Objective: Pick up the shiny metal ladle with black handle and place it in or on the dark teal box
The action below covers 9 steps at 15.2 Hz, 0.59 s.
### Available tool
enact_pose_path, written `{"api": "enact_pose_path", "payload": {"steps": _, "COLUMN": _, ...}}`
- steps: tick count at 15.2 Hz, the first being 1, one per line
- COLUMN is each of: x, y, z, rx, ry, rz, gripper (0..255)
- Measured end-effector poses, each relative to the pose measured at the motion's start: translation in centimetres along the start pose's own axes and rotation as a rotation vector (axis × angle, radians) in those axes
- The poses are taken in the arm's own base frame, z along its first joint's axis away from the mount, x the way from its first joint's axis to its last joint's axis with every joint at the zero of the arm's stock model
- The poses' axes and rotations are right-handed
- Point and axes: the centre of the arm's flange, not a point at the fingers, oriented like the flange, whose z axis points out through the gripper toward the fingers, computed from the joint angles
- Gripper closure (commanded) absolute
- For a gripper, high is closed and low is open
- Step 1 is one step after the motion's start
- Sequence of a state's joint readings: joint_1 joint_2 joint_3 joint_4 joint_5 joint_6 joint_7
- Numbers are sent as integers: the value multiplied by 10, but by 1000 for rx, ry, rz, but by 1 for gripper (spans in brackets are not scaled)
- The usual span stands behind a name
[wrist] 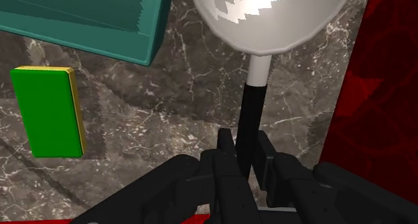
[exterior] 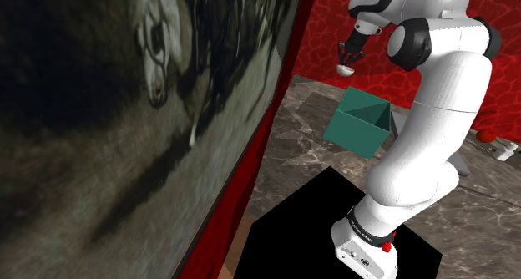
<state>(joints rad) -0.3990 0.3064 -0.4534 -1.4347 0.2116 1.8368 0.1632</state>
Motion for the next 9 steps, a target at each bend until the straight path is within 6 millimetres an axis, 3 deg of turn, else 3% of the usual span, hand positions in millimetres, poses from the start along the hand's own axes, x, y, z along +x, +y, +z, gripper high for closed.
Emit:
{"api": "enact_pose_path", "payload": {"steps": 4, "x": -19, "y": 14, "z": -10, "rx": -1, "ry": 0, "rz": 1, "gripper": 255}}
{"api": "enact_pose_path", "payload": {"steps": 9, "x": -74, "y": 49, "z": -22, "rx": 0, "ry": 0, "rz": 1, "gripper": 255}}
